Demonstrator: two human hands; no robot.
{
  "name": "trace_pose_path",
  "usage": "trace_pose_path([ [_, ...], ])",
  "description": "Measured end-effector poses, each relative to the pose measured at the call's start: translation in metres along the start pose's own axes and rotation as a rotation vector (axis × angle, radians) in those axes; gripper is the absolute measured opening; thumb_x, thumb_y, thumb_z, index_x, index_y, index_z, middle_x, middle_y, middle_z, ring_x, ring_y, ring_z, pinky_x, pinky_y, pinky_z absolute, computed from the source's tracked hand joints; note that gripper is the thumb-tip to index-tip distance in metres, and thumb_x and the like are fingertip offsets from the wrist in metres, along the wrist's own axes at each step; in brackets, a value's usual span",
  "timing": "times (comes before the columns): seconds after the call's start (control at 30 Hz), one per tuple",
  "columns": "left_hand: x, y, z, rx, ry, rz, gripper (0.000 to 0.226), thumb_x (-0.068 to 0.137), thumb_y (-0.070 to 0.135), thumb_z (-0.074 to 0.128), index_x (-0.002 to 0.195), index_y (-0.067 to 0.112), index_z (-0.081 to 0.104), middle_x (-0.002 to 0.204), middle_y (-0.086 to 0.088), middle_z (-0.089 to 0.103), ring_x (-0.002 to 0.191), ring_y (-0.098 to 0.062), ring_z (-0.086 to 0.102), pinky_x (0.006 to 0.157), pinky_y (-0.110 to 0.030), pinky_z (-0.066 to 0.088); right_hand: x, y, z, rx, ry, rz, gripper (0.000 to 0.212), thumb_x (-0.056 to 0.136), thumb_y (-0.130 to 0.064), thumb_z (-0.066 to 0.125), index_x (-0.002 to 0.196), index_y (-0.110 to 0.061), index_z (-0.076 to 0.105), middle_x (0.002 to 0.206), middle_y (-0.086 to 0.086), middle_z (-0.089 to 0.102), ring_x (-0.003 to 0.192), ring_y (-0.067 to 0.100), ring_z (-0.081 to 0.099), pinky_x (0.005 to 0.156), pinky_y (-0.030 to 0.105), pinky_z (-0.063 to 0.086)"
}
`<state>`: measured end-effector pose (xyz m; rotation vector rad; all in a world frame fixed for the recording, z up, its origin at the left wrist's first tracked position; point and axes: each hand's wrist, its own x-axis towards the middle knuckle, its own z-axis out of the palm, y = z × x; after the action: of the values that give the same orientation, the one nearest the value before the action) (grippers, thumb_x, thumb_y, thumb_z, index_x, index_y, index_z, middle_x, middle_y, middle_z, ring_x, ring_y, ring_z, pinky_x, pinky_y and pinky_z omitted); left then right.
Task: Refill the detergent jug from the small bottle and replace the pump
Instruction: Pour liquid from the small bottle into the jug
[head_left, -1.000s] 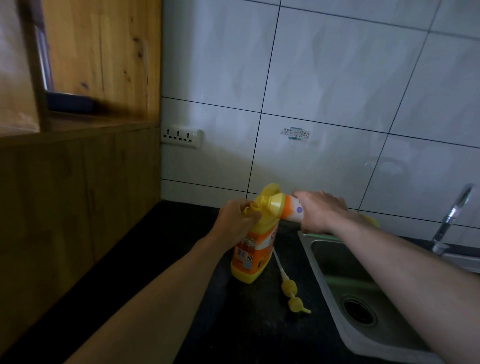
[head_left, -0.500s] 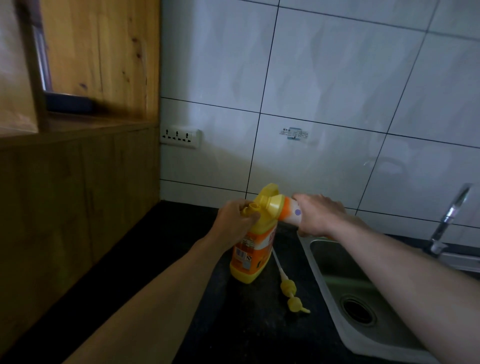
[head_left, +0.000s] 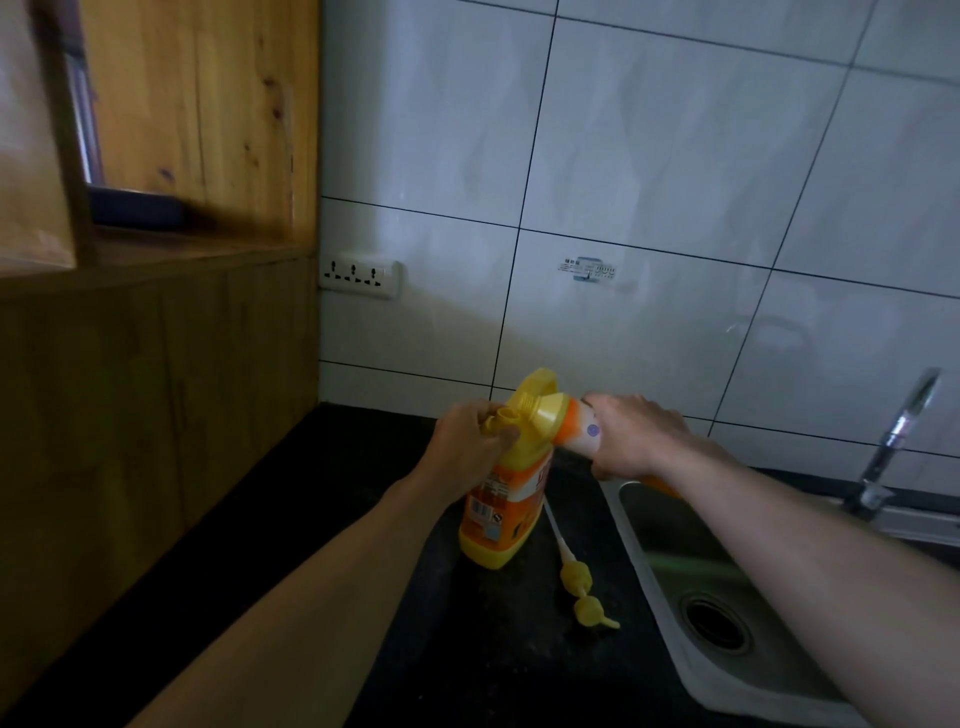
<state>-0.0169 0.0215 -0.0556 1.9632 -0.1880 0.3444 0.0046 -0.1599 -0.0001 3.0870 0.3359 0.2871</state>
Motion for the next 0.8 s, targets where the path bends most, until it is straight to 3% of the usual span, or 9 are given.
trace_pose_path([
  [0.3, -0.0006, 0.0011, -0.0001, 0.001, -0.001, 0.013, 0.031, 0.092, 0.021, 0.057, 0.122, 0.012, 0.058, 0.118, -0.008, 0.064, 0.108, -0.019, 0.06, 0.088, -0.035, 0.051, 0.0041, -0.0024, 0.0012, 0.035, -0.033, -0.006, 0.06, 0.063, -0.029, 0.082, 0.114, -0.028, 0.049, 0.104, 0.0, 0.059, 0.091, 0.022, 0.057, 0.073, 0.035, 0.048],
  [0.53, -0.0014, 0.001, -0.0001, -0.009, 0.01, 0.012, 0.033, 0.092, 0.02, 0.058, 0.123, 0.011, 0.059, 0.117, -0.009, 0.065, 0.109, -0.021, 0.061, 0.093, -0.042, 0.052, 0.0043, 0.0003, 0.0031, 0.04, -0.042, -0.001, 0.063, 0.058, -0.03, 0.083, 0.112, -0.029, 0.05, 0.1, -0.002, 0.058, 0.089, 0.022, 0.058, 0.077, 0.041, 0.052],
  [0.8, -0.0004, 0.0001, 0.001, -0.002, 0.015, 0.017, 0.031, 0.092, 0.021, 0.057, 0.122, 0.012, 0.058, 0.117, -0.007, 0.064, 0.108, -0.019, 0.061, 0.089, -0.037, 0.052, 0.0038, -0.0004, 0.0058, 0.13, -0.088, 0.027, 0.064, 0.054, -0.03, 0.085, 0.107, -0.027, 0.05, 0.099, 0.0, 0.058, 0.089, 0.023, 0.057, 0.078, 0.043, 0.052],
])
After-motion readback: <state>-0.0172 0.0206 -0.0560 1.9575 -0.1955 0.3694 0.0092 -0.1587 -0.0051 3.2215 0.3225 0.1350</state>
